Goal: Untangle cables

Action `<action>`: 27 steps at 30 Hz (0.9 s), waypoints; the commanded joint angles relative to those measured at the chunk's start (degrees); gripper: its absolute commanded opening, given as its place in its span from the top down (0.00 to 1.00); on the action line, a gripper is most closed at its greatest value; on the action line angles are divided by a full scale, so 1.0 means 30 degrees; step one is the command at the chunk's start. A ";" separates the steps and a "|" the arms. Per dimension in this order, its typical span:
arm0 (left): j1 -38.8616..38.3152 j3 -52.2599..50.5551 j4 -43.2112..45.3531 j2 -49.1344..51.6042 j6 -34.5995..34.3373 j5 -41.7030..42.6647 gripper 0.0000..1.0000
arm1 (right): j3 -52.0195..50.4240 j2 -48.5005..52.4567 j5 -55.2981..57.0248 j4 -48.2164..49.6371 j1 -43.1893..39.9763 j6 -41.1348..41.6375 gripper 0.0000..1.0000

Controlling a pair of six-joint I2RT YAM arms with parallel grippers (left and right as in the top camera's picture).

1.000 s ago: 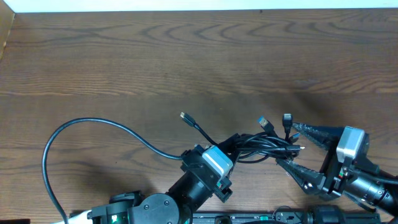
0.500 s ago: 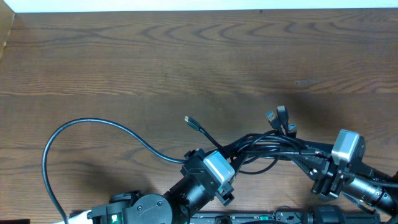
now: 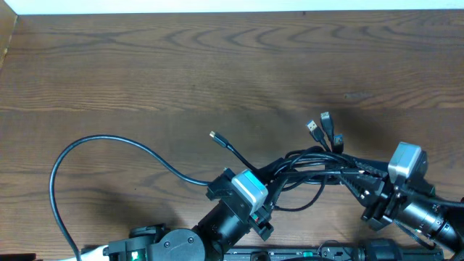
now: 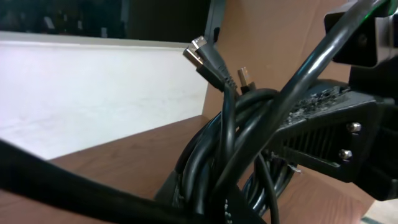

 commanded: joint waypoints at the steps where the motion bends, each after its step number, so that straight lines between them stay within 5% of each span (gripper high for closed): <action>1: 0.0277 0.0423 -0.0015 -0.1122 -0.0831 -0.3541 0.91 | 0.0226 -0.0095 0.4954 0.0342 -0.0270 0.1239 0.99; 10: 0.0277 0.0423 -0.0087 -0.1122 -0.0831 -0.2871 0.54 | 0.0226 -0.0095 0.4962 0.0350 -0.0270 0.1224 0.99; 27: 0.0277 0.0423 -0.0903 -0.1122 -0.1690 -0.2812 0.52 | 0.0226 -0.0095 0.4233 0.0845 -0.0270 0.2754 0.99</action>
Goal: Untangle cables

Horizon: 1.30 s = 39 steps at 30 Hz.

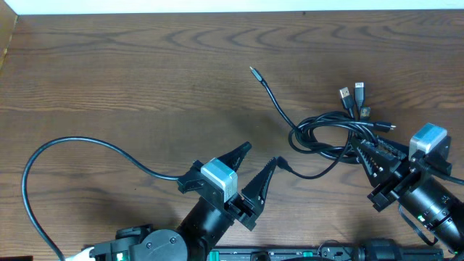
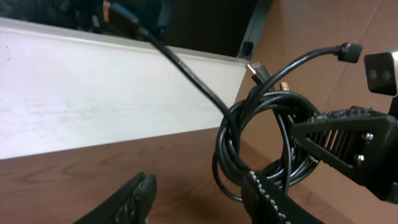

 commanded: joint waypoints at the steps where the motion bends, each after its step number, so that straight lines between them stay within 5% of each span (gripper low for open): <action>1: 0.0044 0.0415 0.0000 -0.0073 -0.0255 0.0051 0.51 | 0.0233 -0.0117 -0.0401 0.0248 -0.0044 0.1333 0.99; 6: 0.0051 0.0415 -0.0102 -0.0051 0.1581 0.2798 0.50 | 0.0233 -0.0117 -0.0401 0.0197 -0.0044 0.5450 0.99; 13: 0.0044 0.0415 -0.1741 -0.0051 0.8947 0.7839 0.37 | 0.0233 -0.0117 -0.0852 -0.0933 -0.0044 0.8910 0.99; 24: 0.0051 0.0408 -0.3249 0.0466 1.7908 0.7890 0.28 | 0.0233 -0.0109 -0.4000 -0.3577 -0.0044 0.9165 0.99; 39: 0.0044 0.0401 -0.4167 0.2091 2.0138 0.6462 0.34 | 0.0233 -0.0109 -0.5056 -0.6892 -0.0036 0.6965 0.99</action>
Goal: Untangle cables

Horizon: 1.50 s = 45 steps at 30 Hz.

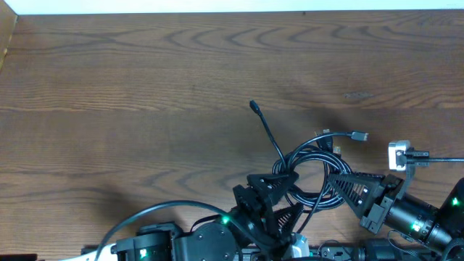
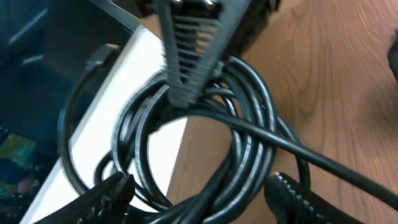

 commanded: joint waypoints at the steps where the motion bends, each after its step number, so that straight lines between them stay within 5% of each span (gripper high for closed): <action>1: 0.0058 0.0401 -0.0699 0.0291 0.0510 -0.0444 0.37 | 0.0233 -0.0109 -0.1086 0.0066 0.0000 -0.0648 0.99; 9: 0.0058 0.0401 -0.2200 0.1384 0.0481 -0.0437 0.51 | 0.0233 -0.0109 -0.1282 0.0138 0.0000 -0.1137 0.99; 21: 0.0066 0.0401 -0.0685 0.2667 0.0452 0.1887 0.54 | 0.0233 -0.0109 -0.1311 0.0131 0.0000 -0.1253 0.99; 23: 0.0066 0.0401 -0.0495 0.2747 0.0459 0.1872 0.62 | 0.0233 -0.0109 -0.1348 0.0131 0.0000 -0.1413 0.99; 24: 0.0066 0.0401 -0.0495 0.2761 0.0459 0.1865 0.72 | 0.0233 -0.0109 -0.1348 0.0131 0.0000 -0.1421 0.99; 25: 0.0066 0.0401 -0.0510 0.2761 0.0459 0.1858 0.92 | 0.0233 -0.0109 -0.1333 0.0138 0.0000 -0.1428 0.99; 32: 0.0058 0.0401 -0.0525 0.2754 0.0437 0.1872 0.92 | 0.0233 -0.0109 -0.1042 0.0146 -0.0007 -0.2098 0.98; 34: 0.0058 0.0401 -0.0517 0.2754 0.0219 0.1872 0.92 | 0.0233 -0.0109 -0.1027 0.0255 -0.0007 -0.2178 0.85; 39: 0.0066 0.0408 -0.0262 0.2732 -0.2011 0.1865 0.93 | 0.0233 -0.0109 -0.0204 0.0503 -0.0007 -0.4087 0.38; 45: 0.0066 0.0408 0.0597 0.1996 -0.9151 0.1858 0.93 | 0.0233 -0.0109 0.2477 0.0488 -0.0007 -0.4794 0.20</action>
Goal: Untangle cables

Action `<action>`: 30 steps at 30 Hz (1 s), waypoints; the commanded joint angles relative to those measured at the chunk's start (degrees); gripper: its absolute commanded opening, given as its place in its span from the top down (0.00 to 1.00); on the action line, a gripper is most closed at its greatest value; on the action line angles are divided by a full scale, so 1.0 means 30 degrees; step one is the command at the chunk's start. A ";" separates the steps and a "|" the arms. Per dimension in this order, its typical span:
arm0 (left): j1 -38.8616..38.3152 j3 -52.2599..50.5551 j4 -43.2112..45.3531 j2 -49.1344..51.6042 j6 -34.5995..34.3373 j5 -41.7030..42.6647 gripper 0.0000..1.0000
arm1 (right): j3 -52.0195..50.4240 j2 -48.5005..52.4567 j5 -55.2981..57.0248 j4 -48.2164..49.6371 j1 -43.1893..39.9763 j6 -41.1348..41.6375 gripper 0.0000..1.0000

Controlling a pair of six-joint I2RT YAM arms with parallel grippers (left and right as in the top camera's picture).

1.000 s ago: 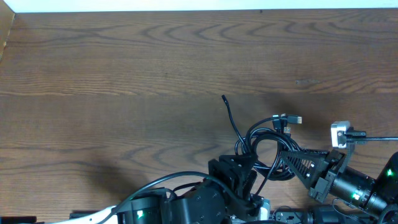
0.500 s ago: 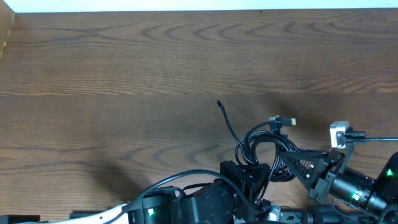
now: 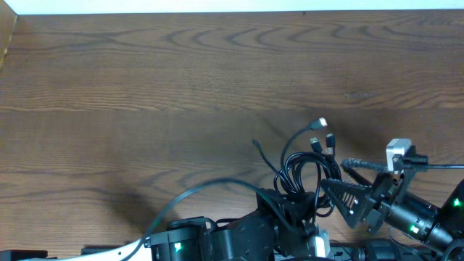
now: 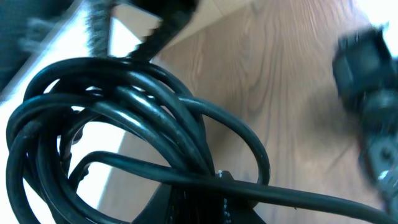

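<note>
The tangle of black cables [image 3: 304,170] is a coil near the table's front, with connector ends [image 3: 320,124] sticking up behind it and one loose end [image 3: 254,143] to the left. My left gripper [image 3: 296,197] is under the coil's near side. In the left wrist view the left gripper [image 4: 196,202] is shut on several strands of the coil [image 4: 168,118], which fills the view. My right gripper [image 3: 332,174] stands open at the coil's right side, fingers spread, with one fingertip [image 3: 325,187] against the loops.
A long black cable [image 3: 210,185] arcs from the left arm's base to the coil. A white block [image 3: 396,152] on the right arm sits at the right. The wooden table [image 3: 181,80] stretches away behind; its front edge is close under both arms.
My left gripper was open around the coil and is now shut on its strands. The coil has shifted a little left, and its connector ends now stand up behind it.
First both grippers met at the bundle on the right. Then my left gripper stood open and apart while the right had the bundle further right. Later the coil lay at front centre between both open grippers. Now the left is shut on it.
</note>
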 commanded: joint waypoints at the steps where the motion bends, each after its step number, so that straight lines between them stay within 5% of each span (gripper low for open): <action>1: 0.0015 0.0357 0.0488 -0.0896 -0.5144 0.0102 0.93 | 0.0240 -0.0102 0.1880 0.0029 -0.0007 -0.0889 0.18; 16: 0.0051 0.0350 0.1166 -0.3781 -1.8877 -0.3949 0.92 | 0.0240 -0.0102 -0.2914 -0.0240 -0.0007 -0.4983 0.15; 27: 0.0044 0.0350 0.1909 -0.3679 -2.3154 -0.3759 0.92 | 0.0240 -0.0102 -0.3053 -0.0634 0.0000 -0.5770 0.16; 30: 0.0044 0.0350 0.2769 -0.3555 -2.3525 -0.3104 0.92 | 0.0240 -0.0102 -0.3060 -0.0743 0.0000 -0.6404 0.08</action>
